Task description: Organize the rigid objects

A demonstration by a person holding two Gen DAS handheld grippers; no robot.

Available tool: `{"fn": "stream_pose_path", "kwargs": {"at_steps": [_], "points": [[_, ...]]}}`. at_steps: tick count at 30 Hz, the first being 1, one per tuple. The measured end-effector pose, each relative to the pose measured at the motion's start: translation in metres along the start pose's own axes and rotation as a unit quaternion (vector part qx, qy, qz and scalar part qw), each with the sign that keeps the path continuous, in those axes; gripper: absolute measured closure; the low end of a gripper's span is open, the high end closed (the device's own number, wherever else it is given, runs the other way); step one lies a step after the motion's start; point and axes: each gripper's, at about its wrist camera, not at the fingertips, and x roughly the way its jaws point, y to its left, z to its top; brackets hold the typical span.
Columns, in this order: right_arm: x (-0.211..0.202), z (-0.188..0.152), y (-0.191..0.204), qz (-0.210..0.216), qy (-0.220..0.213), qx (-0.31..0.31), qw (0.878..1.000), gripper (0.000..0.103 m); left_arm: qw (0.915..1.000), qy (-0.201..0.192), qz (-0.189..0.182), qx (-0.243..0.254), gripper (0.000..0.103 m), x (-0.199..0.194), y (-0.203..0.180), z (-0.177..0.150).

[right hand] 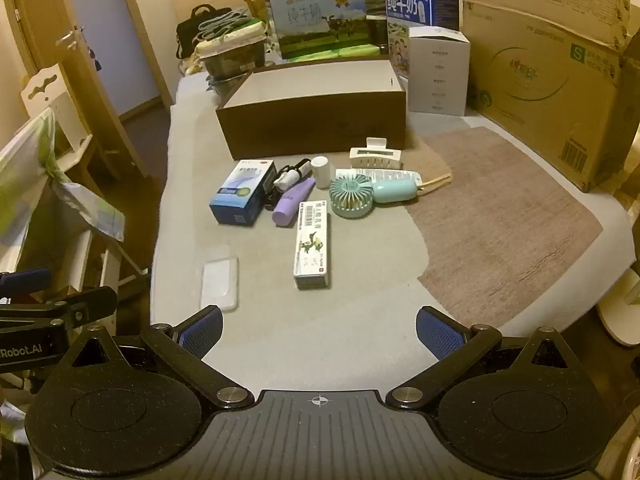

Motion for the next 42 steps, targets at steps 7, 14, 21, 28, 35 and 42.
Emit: {"fn": "stream_pose_path", "kwargs": {"at_steps": [7,14,21,28,35,42], "points": [[-0.0002,0.0001,0.0001,-0.001,-0.002,-0.001,1.0,0.0,1.0,-0.004,0.002,0.004,0.009,0.0013,-0.0015,-0.0007],[0.0006,0.0005,0.0001,-0.002,-0.002,-0.001,1.0,0.0,1.0,-0.004,0.0,0.003,0.009,0.0035,-0.0053,-0.0009],[0.0018,0.0008,0.0003,-0.001,-0.002,-0.001,1.0,0.0,1.0,-0.004,0.001,0.003,0.009,0.0019,-0.0033,-0.0005],[0.0025,0.0006,0.0011,0.001,-0.002,-0.001,1.0,0.0,1.0,-0.004,0.001,0.003,0.009,0.0024,-0.0036,-0.0007],[0.0035,0.0005,0.002,0.0,-0.001,-0.001,1.0,0.0,1.0,-0.004,0.001,0.003,0.009,0.0022,-0.0034,-0.0006],[0.0013,0.0007,0.0015,-0.001,-0.002,-0.002,1.0,0.0,1.0,-0.004,0.001,0.003,0.009,0.0023,-0.0034,-0.0008]]}}
